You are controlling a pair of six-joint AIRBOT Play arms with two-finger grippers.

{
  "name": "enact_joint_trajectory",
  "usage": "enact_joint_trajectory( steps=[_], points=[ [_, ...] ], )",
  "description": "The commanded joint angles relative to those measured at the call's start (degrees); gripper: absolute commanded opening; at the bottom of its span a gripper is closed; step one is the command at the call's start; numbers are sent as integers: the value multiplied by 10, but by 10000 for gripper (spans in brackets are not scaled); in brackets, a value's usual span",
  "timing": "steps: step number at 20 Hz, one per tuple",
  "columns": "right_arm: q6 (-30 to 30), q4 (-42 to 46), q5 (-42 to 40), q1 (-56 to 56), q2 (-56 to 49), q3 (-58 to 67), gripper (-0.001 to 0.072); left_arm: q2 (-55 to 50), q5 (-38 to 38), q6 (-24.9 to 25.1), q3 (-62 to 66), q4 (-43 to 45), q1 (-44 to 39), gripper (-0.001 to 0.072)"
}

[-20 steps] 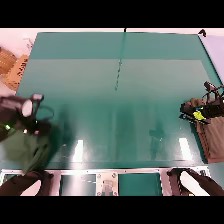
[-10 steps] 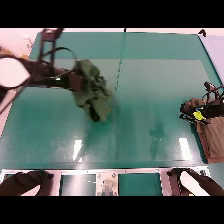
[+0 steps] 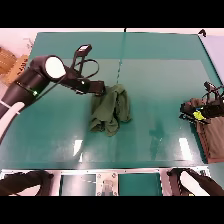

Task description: Fold the shirts.

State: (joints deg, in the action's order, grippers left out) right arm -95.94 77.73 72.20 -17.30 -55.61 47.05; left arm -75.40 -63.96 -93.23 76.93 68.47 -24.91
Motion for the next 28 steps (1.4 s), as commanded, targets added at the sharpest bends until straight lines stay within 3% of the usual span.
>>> enact_joint_trajectory(
  steps=[1, 3, 5, 9, 14, 18, 19, 21, 22, 23, 24, 25, 26, 27, 28],
  points=[
    [0, 0, 0, 0, 0, 0, 18, -9, -135, 9, 5, -6, 55, 716],
    [0, 0, 0, 0, 0, 0, 18, -9, -173, 34, -18, -5, 70, 715],
    [0, 0, 0, 0, 0, 0, 18, -9, -163, 44, -66, -11, 70, 715],
    [0, 0, -13, 0, 0, 0, 18, -9, -94, 112, -181, -77, 69, 715],
    [0, -3, -54, 0, 0, 0, 18, -9, 72, 134, -213, -78, 69, 715],
    [0, -9, -60, 0, 0, 0, 18, -13, 86, 206, -213, -158, 68, 713],
    [0, -11, -61, 0, 0, -1, 18, -19, 79, 221, -213, -177, 69, 659],
    [-7, -59, -84, 0, 0, -7, 18, -39, 62, 246, -214, -199, 69, 468],
    [-6, -98, -102, 0, -1, -12, 18, -49, 59, 249, -214, -198, 69, 274],
    [9, -146, -114, 1, -5, -18, 18, -52, 59, 257, -214, -198, 69, 26],
    [55, -200, -115, 8, -15, -25, 18, -51, 65, 263, -212, -195, 71, 19],
    [89, -249, -122, 27, -27, -37, 87, -49, 65, 263, -206, -192, 74, 19],
    [108, -288, -136, 54, -41, -51, 307, -49, 58, 263, -195, -189, 80, 19],
    [125, -320, -159, 90, -59, -65, 437, -49, 46, 262, -184, -187, 89, 19],
    [133, -338, -184, 128, -79, -74, 432, -49, 34, 262, -174, -187, 101, 19]
  ],
)
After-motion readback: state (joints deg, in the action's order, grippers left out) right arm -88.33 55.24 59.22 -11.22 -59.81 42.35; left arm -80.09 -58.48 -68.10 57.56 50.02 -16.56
